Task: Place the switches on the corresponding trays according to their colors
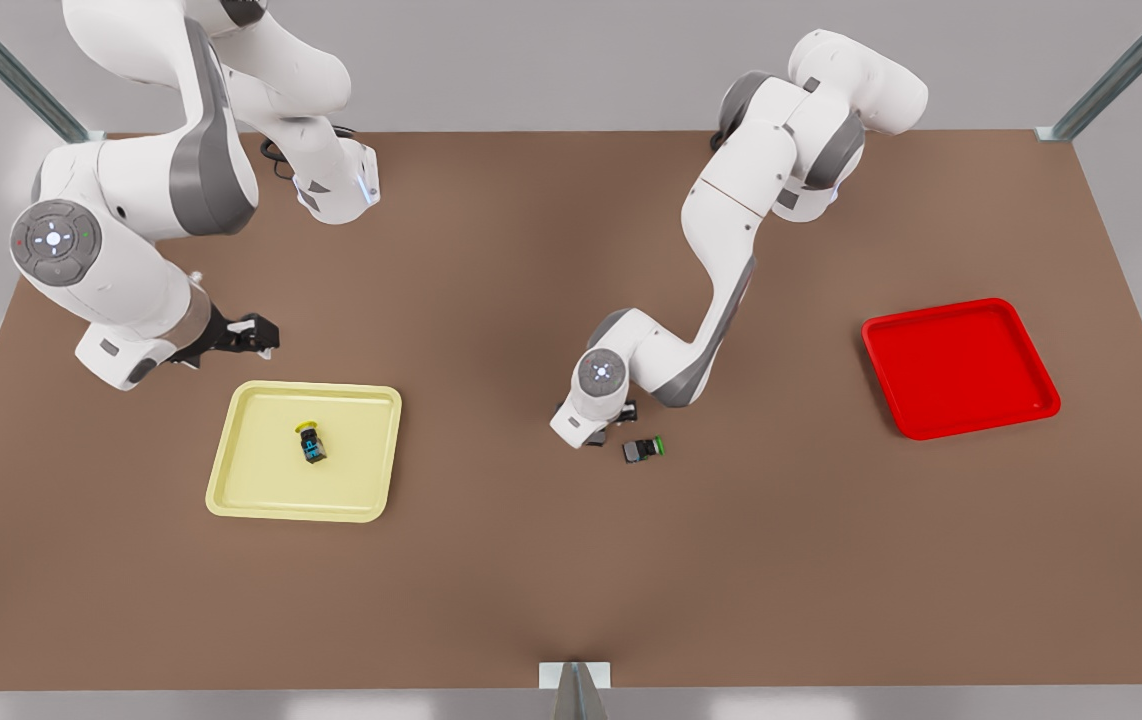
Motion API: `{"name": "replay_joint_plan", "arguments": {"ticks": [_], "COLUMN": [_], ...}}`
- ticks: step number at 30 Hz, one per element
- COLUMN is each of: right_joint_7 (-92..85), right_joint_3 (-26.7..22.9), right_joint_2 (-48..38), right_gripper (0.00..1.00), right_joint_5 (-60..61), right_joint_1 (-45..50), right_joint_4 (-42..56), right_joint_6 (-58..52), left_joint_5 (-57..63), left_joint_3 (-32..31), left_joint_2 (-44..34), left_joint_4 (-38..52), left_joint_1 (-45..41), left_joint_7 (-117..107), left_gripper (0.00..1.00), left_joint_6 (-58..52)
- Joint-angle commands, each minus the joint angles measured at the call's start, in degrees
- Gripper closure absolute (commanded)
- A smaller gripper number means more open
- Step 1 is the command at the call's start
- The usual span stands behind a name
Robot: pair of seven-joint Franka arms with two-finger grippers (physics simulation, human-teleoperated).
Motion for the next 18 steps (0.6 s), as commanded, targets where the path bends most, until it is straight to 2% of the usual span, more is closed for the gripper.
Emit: {"name": "replay_joint_plan", "arguments": {"ticks": [1, 18], "right_joint_7": [0.0, 0.0], "right_joint_3": [0.0, 0.0], "right_joint_2": [0.0, 0.08], "right_gripper": [0.0, 0.0], "right_joint_5": [0.0, 0.0], "right_joint_1": [0.02, 0.11], "right_joint_4": [0.0, -0.08], "right_joint_6": [0.0, -0.09], "left_joint_5": [0.14, 0.05], "left_joint_3": [0.03, 1.97], "left_joint_2": [0.04, 1.0], "left_joint_4": [0.29, 3.27], "left_joint_1": [-0.03, 0.05], "left_joint_7": [0.14, 7.08], "left_gripper": [0.01, 0.01], "left_joint_6": [0.05, -1.09]}}
